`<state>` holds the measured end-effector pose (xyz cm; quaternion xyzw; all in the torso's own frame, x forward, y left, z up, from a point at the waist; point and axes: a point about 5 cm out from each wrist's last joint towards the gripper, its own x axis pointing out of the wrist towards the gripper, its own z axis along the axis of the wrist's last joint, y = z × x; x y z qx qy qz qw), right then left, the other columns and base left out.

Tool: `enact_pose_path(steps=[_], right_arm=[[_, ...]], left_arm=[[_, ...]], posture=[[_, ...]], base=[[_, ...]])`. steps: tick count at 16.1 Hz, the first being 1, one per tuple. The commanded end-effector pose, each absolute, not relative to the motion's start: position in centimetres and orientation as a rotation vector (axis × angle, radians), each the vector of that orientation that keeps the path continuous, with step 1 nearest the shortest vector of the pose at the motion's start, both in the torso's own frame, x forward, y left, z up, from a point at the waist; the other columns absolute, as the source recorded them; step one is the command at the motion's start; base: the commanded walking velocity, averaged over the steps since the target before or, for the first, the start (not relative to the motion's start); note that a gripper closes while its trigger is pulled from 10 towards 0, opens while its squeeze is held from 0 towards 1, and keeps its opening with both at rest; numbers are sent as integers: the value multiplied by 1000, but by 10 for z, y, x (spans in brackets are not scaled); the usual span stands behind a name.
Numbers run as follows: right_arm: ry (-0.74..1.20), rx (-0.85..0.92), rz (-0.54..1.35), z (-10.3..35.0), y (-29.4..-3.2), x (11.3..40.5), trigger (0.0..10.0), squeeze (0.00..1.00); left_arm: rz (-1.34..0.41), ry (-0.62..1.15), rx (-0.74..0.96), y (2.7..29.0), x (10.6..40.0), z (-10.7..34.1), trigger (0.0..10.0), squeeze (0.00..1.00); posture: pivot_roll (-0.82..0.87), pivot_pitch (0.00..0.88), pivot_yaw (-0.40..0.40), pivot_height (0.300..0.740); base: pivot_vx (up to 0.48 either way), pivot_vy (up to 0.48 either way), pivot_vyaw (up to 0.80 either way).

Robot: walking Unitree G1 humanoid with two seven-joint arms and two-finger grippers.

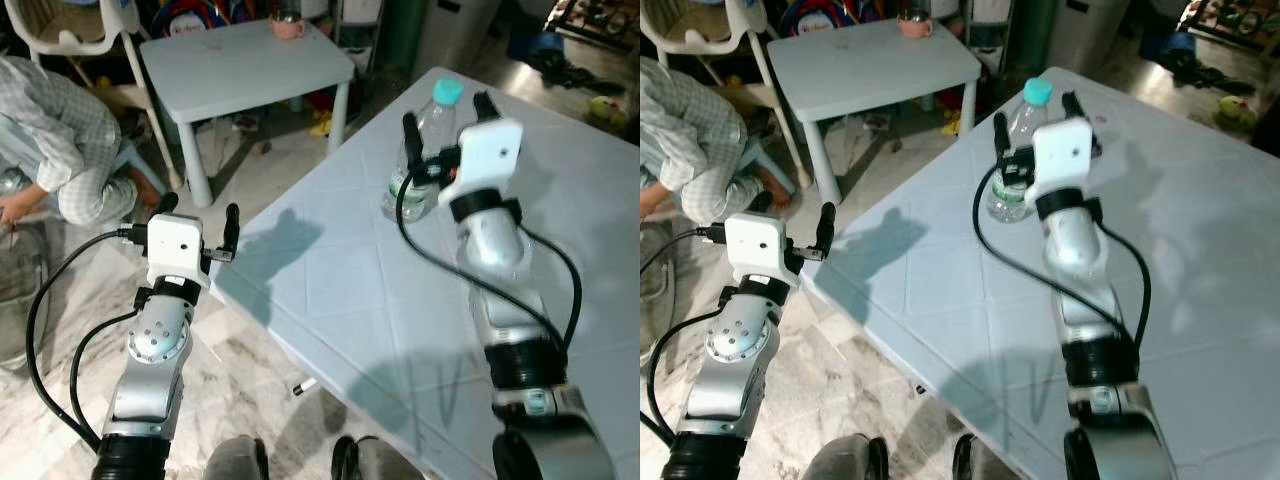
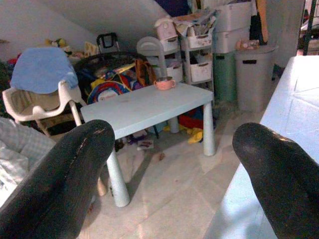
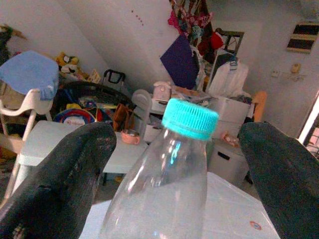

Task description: Restocking fridge

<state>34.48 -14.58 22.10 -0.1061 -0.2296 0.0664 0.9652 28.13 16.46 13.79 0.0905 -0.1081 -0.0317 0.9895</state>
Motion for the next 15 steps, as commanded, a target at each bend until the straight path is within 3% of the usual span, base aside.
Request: enact_pose_path(steps=[1, 5, 6, 7, 15], right_arm=[[-470, -202, 140, 228, -150, 351, 10000, 0], [-433, -167, 187, 238, -144, 369, 9608, 0], [-428, -156, 192, 240, -143, 371, 2353, 0], [-408, -148, 195, 241, -141, 373, 0, 0], [-334, -112, 175, 242, -139, 374, 0, 0]], left_arm=[[-75, -219, 190, 165, 279, 140, 10000, 0], [-77, -216, 195, 166, 280, 139, 10000, 0], [-77, -215, 196, 166, 280, 139, 10000, 0], [-79, -214, 196, 165, 280, 139, 10000, 0], [-101, -205, 194, 160, 281, 137, 10000, 0]], posture=[[104, 129, -32, 740], [111, 130, -34, 740], [112, 130, -34, 740], [113, 130, -37, 740], [99, 124, -40, 740]], base=[[0, 0, 0], [0, 0, 0], [0, 0, 0], [0, 0, 0], [0, 0, 0]])
